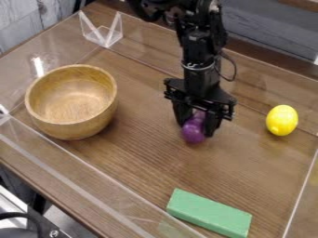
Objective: Put the purple eggplant in the brown bowl
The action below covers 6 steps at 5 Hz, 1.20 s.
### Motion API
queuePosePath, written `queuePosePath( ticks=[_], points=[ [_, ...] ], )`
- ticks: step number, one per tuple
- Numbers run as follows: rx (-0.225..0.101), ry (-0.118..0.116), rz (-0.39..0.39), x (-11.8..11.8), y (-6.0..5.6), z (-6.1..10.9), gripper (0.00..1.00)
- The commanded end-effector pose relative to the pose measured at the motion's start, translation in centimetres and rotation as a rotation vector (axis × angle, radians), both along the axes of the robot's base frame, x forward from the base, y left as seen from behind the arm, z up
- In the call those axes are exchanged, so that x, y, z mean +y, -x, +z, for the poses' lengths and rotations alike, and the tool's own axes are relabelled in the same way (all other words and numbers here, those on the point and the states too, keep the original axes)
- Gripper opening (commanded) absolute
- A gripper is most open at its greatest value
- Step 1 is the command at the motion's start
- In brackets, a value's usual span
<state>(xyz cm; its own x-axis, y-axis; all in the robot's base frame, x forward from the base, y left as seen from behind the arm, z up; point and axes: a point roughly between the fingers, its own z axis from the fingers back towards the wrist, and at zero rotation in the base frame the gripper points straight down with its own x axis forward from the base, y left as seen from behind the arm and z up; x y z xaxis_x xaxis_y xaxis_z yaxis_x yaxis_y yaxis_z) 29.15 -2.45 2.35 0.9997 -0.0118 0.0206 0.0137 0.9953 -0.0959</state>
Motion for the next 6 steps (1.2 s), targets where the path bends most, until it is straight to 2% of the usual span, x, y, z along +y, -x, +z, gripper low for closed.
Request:
queuePosePath(
  ticks=[1,3,6],
  points=[
    [0.01,0.004,0.001,0.3,0.3,-0.9,0.0],
    [0.03,0.018,0.017,0.4,0.9,-1.5,0.0],
    [0.034,0.019,0.03,1.3,2.2,0.4,0.0]
  ],
)
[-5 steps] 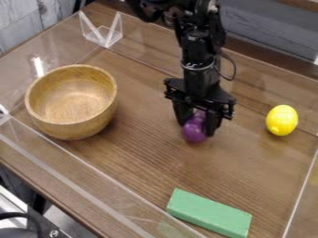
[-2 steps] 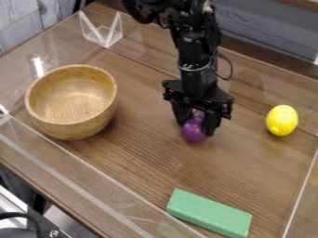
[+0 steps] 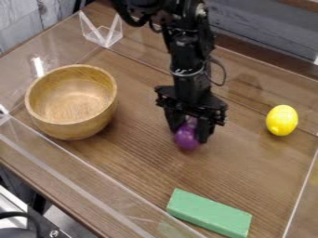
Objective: Put the purple eggplant in the brown bowl
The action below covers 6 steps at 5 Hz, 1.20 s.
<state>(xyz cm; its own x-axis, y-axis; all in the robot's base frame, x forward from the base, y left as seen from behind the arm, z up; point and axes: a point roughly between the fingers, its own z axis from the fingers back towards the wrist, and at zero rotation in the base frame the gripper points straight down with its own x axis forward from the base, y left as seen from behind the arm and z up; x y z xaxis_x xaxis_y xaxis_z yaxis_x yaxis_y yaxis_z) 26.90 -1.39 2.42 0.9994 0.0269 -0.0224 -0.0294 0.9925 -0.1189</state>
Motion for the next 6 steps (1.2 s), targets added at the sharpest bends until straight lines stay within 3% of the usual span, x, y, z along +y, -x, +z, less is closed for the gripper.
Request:
queuePosePath(
  ticks=[1,4,6],
  points=[
    [-0.012,-0.005,-0.001,0.6,0.3,1.2,0.0],
    [-0.037,0.009,0.021,1.6,0.7,4.0,0.0],
    [-0.09,0.017,0.07,4.5,0.3,7.7,0.0]
  ],
)
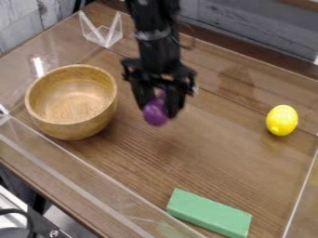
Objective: Put the purple eggplant in the brown bowl
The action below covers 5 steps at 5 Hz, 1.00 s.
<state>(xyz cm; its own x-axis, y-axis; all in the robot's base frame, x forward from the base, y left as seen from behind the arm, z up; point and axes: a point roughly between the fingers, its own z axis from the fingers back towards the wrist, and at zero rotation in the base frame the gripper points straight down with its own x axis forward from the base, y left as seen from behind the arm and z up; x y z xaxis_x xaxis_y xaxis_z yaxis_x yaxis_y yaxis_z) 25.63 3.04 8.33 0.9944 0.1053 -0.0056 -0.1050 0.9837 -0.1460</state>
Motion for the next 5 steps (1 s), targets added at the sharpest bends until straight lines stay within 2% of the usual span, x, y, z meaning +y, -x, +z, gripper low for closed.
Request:
queuePosePath(
  ticks=[1,2,3,5],
  points=[
    [-0.081,-0.024,0.021,3.6,-1.2,2.7,0.0],
    [-0.082,-0.044,0.05,7.3,-1.5,3.0,0.0],
    [-0.071,-0.06,0.054,8.7,-0.5,2.7,0.0],
    [-0.041,-0.08,0.037,9.8,3.1,1.3,0.0]
  ],
)
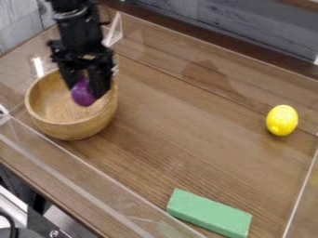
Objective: Put the purple eggplant in the brown bowl
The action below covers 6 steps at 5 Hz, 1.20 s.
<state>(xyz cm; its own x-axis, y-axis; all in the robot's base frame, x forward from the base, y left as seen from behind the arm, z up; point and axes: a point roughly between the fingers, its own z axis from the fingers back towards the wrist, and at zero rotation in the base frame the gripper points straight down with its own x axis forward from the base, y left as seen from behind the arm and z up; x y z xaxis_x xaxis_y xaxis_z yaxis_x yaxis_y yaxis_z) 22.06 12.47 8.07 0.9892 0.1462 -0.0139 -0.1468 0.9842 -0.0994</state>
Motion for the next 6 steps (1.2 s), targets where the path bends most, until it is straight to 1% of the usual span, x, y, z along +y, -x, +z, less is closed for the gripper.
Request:
queuePosePath(
  ticks=[1,2,3,4,6],
  points=[
    [-0.047,-0.045,0.0,1.8,0.5,0.5,0.0],
    [-0.035,-0.055,0.004,2.6,0.9,-0.4,0.0],
    [-0.028,-0.055,0.008,2.8,1.3,-1.2,0.0],
    [-0.021,-0.051,0.012,2.6,1.4,-1.4,1.0],
    [-0.017,-0.05,0.018,2.7,1.2,-2.1,1.0]
  ],
)
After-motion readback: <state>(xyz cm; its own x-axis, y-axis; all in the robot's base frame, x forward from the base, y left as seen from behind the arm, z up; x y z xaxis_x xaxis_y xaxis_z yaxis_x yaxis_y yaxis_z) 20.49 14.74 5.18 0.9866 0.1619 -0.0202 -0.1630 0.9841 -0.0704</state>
